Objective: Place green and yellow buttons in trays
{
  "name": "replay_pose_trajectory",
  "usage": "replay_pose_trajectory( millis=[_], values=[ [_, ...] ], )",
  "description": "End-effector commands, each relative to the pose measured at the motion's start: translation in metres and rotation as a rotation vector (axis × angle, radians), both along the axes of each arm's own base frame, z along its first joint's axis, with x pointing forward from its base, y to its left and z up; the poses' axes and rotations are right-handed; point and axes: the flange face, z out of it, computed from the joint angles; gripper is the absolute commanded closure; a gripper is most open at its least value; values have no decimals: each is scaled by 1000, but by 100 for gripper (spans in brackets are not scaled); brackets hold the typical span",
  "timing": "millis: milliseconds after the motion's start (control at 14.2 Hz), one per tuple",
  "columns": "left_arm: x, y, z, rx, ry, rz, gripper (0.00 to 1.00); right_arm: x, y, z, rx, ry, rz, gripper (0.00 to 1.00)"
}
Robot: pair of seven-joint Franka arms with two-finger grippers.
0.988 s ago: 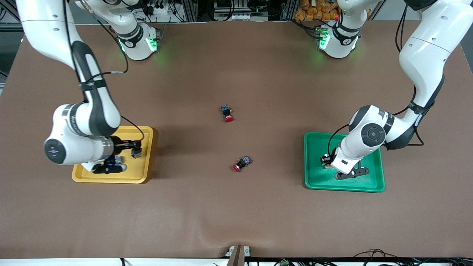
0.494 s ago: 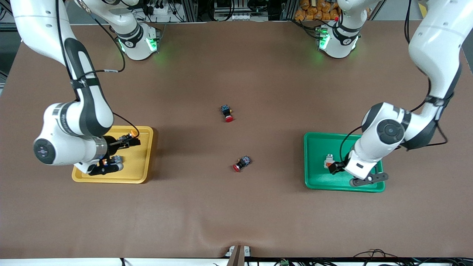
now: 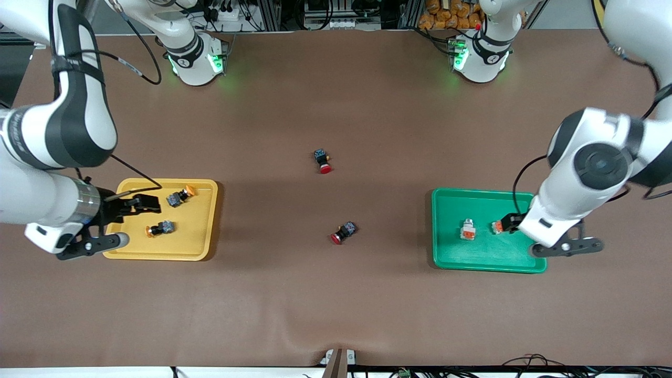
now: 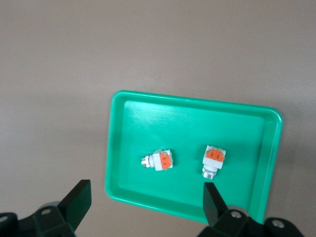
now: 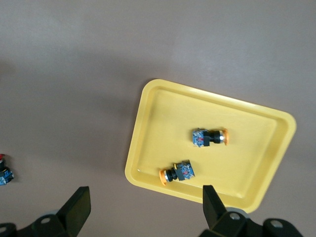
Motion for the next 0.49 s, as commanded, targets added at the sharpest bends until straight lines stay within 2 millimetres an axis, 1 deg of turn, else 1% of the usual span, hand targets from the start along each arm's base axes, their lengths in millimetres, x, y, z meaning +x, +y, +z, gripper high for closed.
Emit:
replay_pose_trajectory(
  millis=[0,71,141,212,282,424],
  values=[
    [-6,-2,46,-55,38,-23,0,0,-6,44,5,-31,9,0],
    [-11,-6,55,-130,75,-4,0,-3,-3,53,13,-46,9,0],
    [-16,-4,70,-177,99,20,0,-4,-6,57,18,-53,7,0],
    [-21,9,86,-184,91,47,0,-5,-13,66,22,-67,-5,0],
    [-26,13,100,-180,75,50,0,-11,-24,87,22,-96,-19,0],
    [-41,4,133,-162,32,-14,0,-31,-30,121,6,-103,-30,0]
  ],
)
